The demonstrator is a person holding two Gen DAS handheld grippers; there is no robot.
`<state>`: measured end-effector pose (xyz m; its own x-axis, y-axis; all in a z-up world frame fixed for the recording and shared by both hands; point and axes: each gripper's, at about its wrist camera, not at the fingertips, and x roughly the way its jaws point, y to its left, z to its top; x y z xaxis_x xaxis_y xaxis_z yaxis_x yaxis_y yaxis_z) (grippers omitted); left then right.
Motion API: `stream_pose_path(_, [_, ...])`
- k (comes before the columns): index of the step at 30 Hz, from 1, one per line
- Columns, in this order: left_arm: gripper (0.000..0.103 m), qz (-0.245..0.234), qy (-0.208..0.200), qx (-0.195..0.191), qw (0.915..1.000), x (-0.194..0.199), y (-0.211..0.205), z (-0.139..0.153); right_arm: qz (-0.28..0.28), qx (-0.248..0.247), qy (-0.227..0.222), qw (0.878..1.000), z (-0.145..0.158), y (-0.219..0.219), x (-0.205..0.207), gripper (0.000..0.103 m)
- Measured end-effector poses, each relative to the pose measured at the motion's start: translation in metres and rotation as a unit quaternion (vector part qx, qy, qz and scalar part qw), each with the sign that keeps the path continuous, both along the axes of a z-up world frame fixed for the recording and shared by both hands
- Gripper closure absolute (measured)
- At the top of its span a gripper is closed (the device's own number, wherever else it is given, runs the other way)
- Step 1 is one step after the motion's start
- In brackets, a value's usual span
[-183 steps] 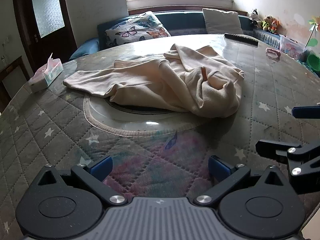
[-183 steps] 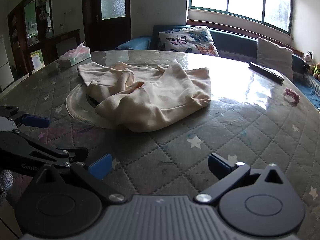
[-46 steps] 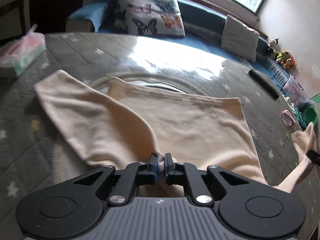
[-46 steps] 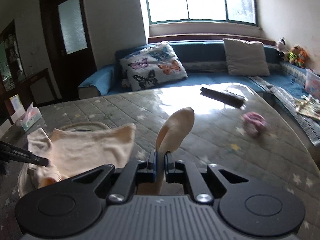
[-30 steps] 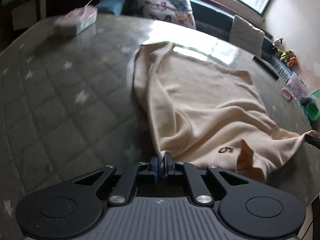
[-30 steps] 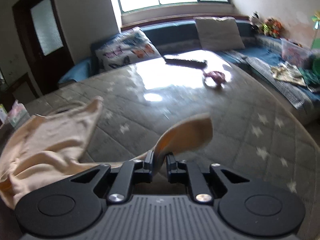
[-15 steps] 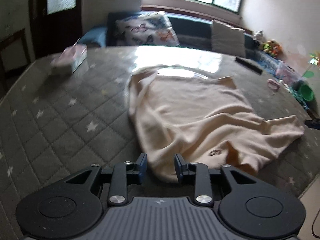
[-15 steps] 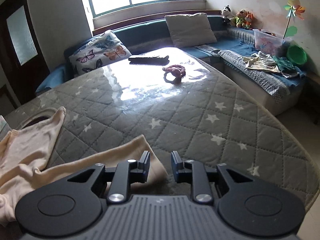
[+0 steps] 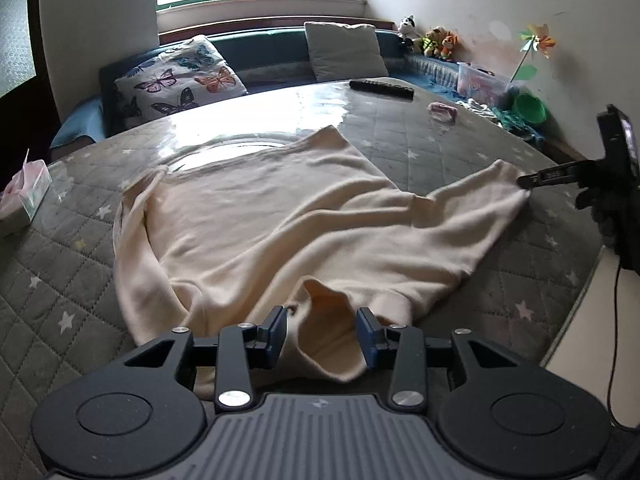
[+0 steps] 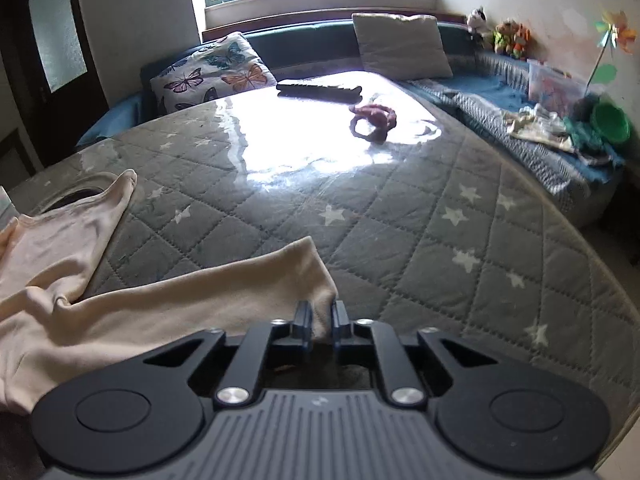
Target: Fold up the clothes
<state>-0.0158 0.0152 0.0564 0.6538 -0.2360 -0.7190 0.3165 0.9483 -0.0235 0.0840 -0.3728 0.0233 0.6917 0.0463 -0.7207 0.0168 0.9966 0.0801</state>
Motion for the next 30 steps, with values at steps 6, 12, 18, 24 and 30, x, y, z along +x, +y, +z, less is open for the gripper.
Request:
stream_pose_path(6, [0.063,-0.013,0.02,0.01,0.9997,0.005,0.0,-0.015,-0.018,-0.038,-0.013,0.999,0.009,-0.003,0.008,0.093])
stream_pose_path(12, [0.063,-0.009,0.019,0.018,0.9996,-0.001,0.004,-0.017,0.02,-0.069,-0.02,0.997,0.019,0.013,-0.001,0.084])
stream_pose_path(18, [0.072,-0.015,0.016,0.024,0.9995,0.003,0.004,-0.019,0.138,-0.047,-0.043,0.988,0.054,0.06,-0.018,0.08])
stream_pose_path(24, [0.094,-0.02,0.007,0.027,0.9994,0.004,0.004,-0.016,0.275,-0.044,-0.046,0.959,0.074,0.124,-0.026,0.08])
stream_pose_path(30, [0.098,-0.024,-0.002,0.026,0.9994,0.0,0.005,-0.011,0.384,-0.079,-0.058,0.918,0.099,0.172,-0.027,0.079])
